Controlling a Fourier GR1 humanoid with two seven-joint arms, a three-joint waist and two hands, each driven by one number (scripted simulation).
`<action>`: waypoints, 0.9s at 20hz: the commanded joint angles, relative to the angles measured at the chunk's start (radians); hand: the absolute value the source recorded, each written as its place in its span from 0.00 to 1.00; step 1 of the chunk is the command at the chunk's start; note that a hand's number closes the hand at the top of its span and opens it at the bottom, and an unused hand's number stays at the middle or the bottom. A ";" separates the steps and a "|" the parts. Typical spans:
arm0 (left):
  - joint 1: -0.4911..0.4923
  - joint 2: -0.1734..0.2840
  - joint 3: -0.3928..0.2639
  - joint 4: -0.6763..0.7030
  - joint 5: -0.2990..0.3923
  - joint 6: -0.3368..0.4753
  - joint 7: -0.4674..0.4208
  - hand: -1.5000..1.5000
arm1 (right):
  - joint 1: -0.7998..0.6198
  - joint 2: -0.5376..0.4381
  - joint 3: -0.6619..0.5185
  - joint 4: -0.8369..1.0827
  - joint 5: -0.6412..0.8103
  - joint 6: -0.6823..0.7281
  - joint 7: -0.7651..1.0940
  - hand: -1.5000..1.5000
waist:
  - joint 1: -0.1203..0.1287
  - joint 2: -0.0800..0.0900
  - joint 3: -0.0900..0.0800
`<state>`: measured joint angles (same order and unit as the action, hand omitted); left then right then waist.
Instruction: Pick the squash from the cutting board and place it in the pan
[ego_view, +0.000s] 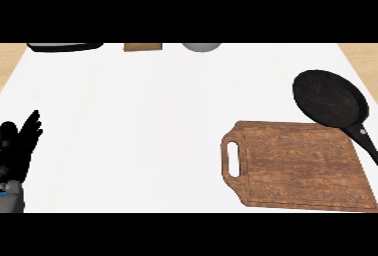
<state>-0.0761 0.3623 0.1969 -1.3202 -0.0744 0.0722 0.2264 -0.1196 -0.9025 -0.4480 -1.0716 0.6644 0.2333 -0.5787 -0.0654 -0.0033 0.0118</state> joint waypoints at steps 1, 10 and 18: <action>-0.003 0.008 -0.002 -0.002 0.012 -0.028 -0.005 0.50 | 0.014 -0.080 -0.153 0.176 -0.122 -0.020 -0.268 1.00 | 0.033 0.006 -0.003; -0.060 -0.034 -0.060 -0.030 -0.016 -0.027 0.042 0.50 | -0.262 -0.157 -0.098 0.587 -0.094 0.029 -0.340 1.00 | 0.113 0.015 -0.007; -0.102 -0.032 -0.065 0.010 -0.052 -0.009 0.029 0.50 | -0.479 -0.046 -0.022 0.718 -0.063 0.043 -0.239 1.00 | 0.117 0.017 -0.008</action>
<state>-0.1638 0.3321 0.1341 -1.3022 -0.1176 0.0547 0.2385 -0.5084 -0.9944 -0.4976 -0.4242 0.5871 0.2518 -0.8264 0.0450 0.0132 0.0040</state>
